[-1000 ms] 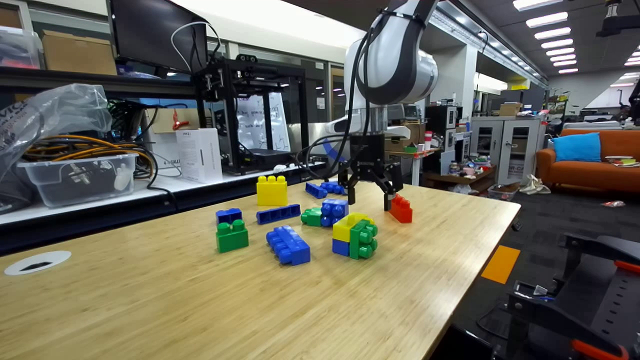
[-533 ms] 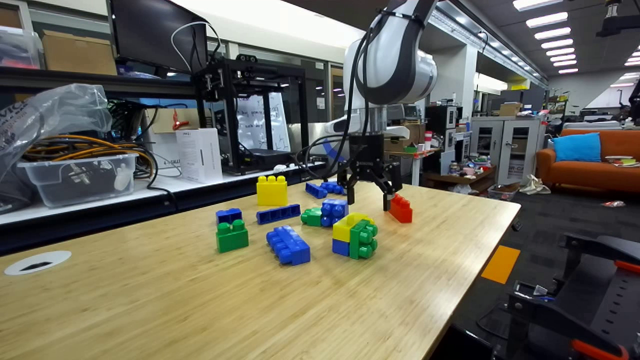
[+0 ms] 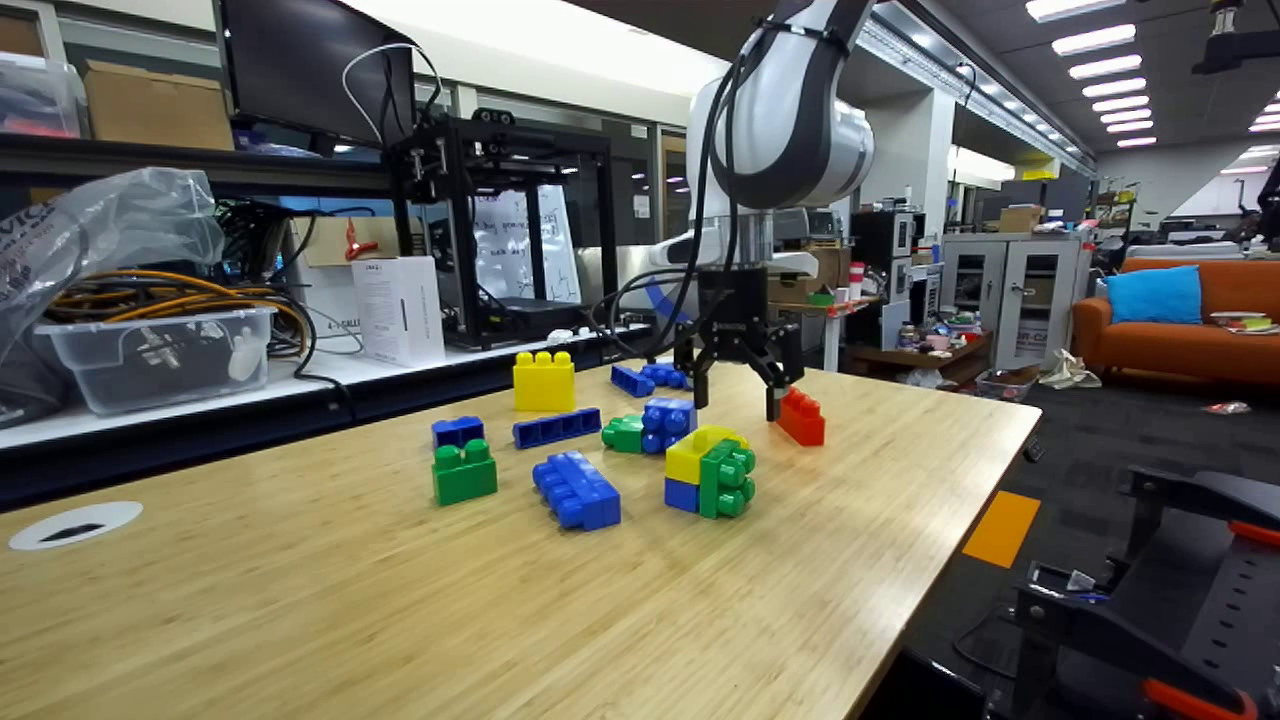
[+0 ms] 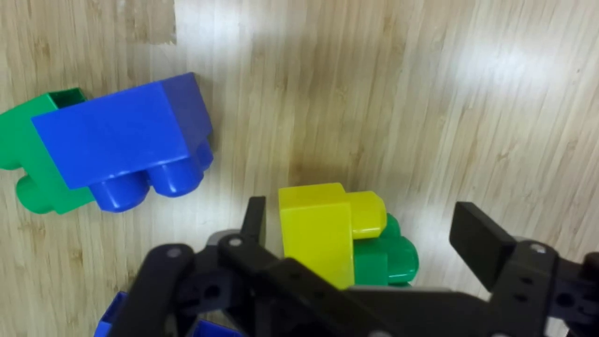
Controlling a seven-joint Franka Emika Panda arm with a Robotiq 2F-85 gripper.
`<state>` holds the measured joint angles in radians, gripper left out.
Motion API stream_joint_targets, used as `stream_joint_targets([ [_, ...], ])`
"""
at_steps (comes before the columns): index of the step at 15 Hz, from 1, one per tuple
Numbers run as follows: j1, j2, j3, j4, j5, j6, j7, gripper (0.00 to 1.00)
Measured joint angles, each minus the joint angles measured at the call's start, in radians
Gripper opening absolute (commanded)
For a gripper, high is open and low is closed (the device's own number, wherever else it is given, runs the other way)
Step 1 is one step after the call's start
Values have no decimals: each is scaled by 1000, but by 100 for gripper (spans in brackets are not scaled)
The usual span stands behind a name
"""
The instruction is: Remove the yellow building block from the blue, green and yellow structure
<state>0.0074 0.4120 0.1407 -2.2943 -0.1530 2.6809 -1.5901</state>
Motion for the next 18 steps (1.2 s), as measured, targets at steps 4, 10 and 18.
stream_joint_targets([
  [4,-6,15,0,21,-2,0,-58,100],
  [10,-3,74,0,74,-10,0,-76,100],
  [18,25,127,0,101,-13,0,-27,72],
])
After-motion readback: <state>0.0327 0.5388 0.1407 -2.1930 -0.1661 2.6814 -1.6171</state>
